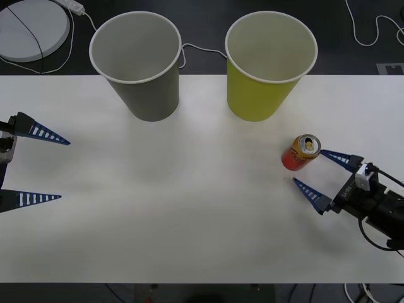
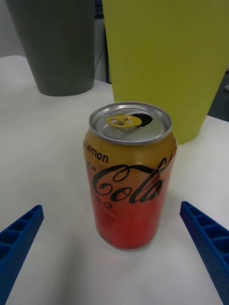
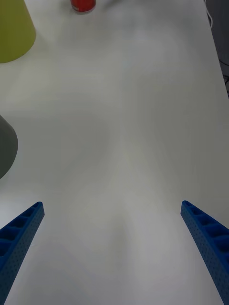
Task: Put the can into the green bin and the plastic bottle into the gray bin
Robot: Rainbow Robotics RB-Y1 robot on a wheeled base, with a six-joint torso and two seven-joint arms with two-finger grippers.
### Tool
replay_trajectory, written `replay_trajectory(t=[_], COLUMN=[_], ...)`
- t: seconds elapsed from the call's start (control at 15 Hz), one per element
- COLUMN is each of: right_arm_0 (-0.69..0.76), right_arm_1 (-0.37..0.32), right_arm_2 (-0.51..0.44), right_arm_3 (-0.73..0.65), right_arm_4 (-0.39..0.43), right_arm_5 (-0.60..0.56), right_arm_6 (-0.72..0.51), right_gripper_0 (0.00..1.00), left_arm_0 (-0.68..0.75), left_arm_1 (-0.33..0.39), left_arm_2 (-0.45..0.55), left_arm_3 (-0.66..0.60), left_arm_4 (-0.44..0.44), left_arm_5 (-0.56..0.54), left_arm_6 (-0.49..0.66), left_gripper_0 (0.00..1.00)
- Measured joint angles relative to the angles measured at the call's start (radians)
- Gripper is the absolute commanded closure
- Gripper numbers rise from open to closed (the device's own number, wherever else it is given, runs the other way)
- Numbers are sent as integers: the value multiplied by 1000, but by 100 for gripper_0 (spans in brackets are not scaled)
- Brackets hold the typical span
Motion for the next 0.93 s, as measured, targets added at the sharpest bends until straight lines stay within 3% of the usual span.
replay_trajectory(t=[0.93], right_arm_0=[-84], right_arm_1=[94], right_arm_2=[51], right_arm_3=[1], right_arm_4=[0], right_arm_5=[154], right_arm_6=[33], right_gripper_0=[0], left_arm_0=[0], left_arm_1=[0], left_arm_2=[0], left_arm_3=[0], left_arm_4=[0], left_arm_5=[0], left_arm_6=[0], left_gripper_0=[0])
